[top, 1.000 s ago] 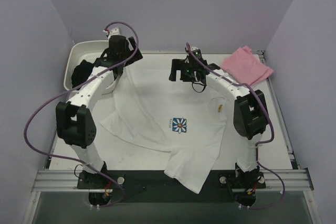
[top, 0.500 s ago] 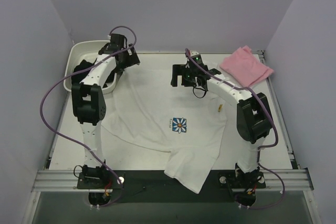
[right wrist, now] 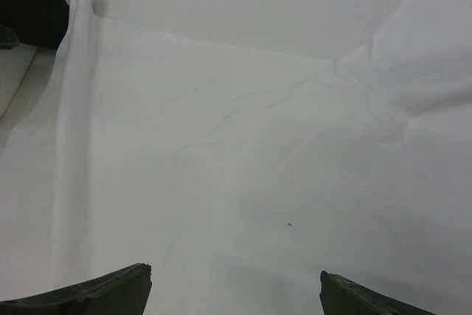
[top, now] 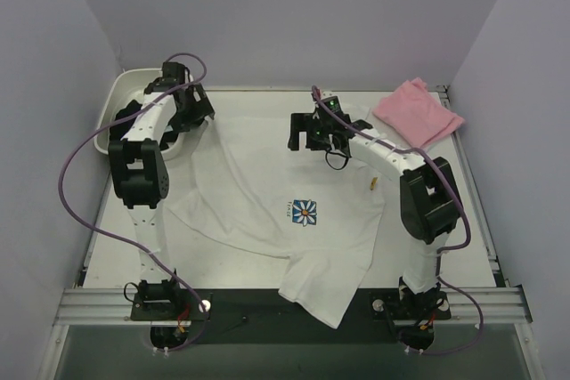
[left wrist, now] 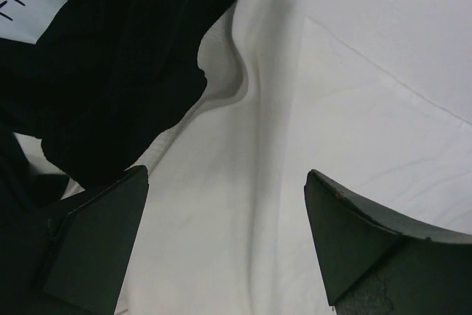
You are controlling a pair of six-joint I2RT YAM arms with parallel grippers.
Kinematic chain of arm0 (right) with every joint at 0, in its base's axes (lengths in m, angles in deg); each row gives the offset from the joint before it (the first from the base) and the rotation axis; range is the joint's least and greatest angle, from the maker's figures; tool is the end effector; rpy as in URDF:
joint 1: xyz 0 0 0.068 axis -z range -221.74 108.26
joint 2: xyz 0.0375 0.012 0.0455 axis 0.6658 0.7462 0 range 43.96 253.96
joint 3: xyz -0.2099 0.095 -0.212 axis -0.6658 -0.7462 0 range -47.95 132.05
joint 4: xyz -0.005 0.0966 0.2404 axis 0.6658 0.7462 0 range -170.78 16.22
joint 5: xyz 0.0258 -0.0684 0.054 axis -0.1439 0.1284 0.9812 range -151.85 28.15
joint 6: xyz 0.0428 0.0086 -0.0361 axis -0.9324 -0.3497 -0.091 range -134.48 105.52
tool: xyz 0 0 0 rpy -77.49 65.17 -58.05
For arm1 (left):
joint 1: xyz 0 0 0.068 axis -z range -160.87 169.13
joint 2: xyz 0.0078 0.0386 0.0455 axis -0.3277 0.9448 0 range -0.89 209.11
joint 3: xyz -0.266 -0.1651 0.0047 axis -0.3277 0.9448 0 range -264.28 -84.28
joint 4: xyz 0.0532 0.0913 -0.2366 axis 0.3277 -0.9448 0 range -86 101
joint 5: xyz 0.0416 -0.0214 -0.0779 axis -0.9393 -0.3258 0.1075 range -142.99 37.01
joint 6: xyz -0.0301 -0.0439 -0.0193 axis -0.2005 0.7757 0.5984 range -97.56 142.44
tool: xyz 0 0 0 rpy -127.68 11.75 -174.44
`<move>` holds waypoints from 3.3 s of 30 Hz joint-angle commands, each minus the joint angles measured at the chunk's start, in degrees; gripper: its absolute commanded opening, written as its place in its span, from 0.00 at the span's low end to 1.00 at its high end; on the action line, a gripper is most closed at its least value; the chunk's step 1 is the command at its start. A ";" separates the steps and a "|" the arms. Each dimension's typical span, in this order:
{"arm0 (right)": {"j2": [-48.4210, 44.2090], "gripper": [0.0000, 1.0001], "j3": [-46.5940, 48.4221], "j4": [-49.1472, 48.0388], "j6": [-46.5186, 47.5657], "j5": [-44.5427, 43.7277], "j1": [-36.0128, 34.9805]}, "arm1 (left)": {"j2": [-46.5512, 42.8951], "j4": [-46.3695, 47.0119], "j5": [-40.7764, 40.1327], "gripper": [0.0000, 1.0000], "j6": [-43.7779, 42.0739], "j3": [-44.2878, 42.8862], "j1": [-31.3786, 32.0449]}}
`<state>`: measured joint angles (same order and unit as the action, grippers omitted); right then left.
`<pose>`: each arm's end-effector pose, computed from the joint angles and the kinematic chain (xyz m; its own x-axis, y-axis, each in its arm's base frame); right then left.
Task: Fold and stack the t-shirts
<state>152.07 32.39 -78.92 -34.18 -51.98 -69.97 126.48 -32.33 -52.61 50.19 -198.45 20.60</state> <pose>0.3984 0.2215 0.2880 -0.6116 0.0487 -0.7897 -0.4155 0.8297 0.3729 0.5176 -0.0135 0.2646 -0.7516 -0.4465 -0.4854 -0.3624 0.8945 -0.2617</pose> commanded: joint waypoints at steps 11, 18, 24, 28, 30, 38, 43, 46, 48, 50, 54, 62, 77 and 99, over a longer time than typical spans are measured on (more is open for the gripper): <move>0.60 1.00 3.33 3.03 1.68 -2.13 -2.97 | -4.75 0.62 9.53 0.97 -2.00 2.20 -5.17; 3.68 1.00 3.33 4.28 1.87 -3.63 -0.69 | -16.09 1.05 9.91 0.97 0.03 6.93 -1.92; 8.07 1.00 4.66 4.90 0.81 -0.38 2.47 | -26.81 -0.44 7.53 0.98 -0.06 16.60 2.12; 7.11 1.00 3.25 4.81 0.37 -0.20 3.27 | -34.53 -1.58 5.42 0.97 -0.76 25.29 3.62; 5.62 1.00 1.85 4.55 0.19 -0.55 3.18 | -37.27 -2.11 3.58 0.98 -0.94 31.18 3.97; 4.74 1.00 1.06 3.50 -2.34 3.74 2.40 | -47.56 -8.08 -3.11 0.97 1.07 43.75 6.61; 1.66 1.00 -0.18 0.68 -3.85 8.49 -3.93 | -55.82 -6.06 -1.18 0.98 4.24 49.56 7.75; 1.66 1.00 0.44 0.33 -4.90 9.64 -7.01 | -57.32 -5.89 -1.17 0.98 5.03 51.06 8.10; 1.83 1.00 -0.18 -1.07 -5.87 10.43 -7.71 | -57.06 -5.89 -1.44 0.97 5.30 51.85 8.37; 1.92 1.00 -2.62 -6.22 -7.10 14.90 -7.63 | -56.88 -5.10 -1.17 0.98 5.65 52.82 8.72; 2.80 1.00 -5.80 -11.44 -9.12 19.48 -6.67 | -57.41 -1.24 1.10 0.97 6.35 55.81 8.98; 3.24 1.00 -11.78 -17.25 -11.14 20.98 -2.10 | -55.75 2.37 1.29 0.98 6.53 58.35 9.78; 5.26 1.00 -17.49 -21.12 -14.48 21.69 0.36 | -44.94 8.88 0.59 0.98 9.61 61.96 11.71; 3.51 1.00 -19.60 -22.88 -16.07 22.92 2.65 | -38.77 7.47 -6.54 0.97 15.40 69.42 11.88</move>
<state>156.66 14.36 -104.40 -51.01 -27.28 -68.31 88.60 -24.48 -57.68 61.90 -134.37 32.54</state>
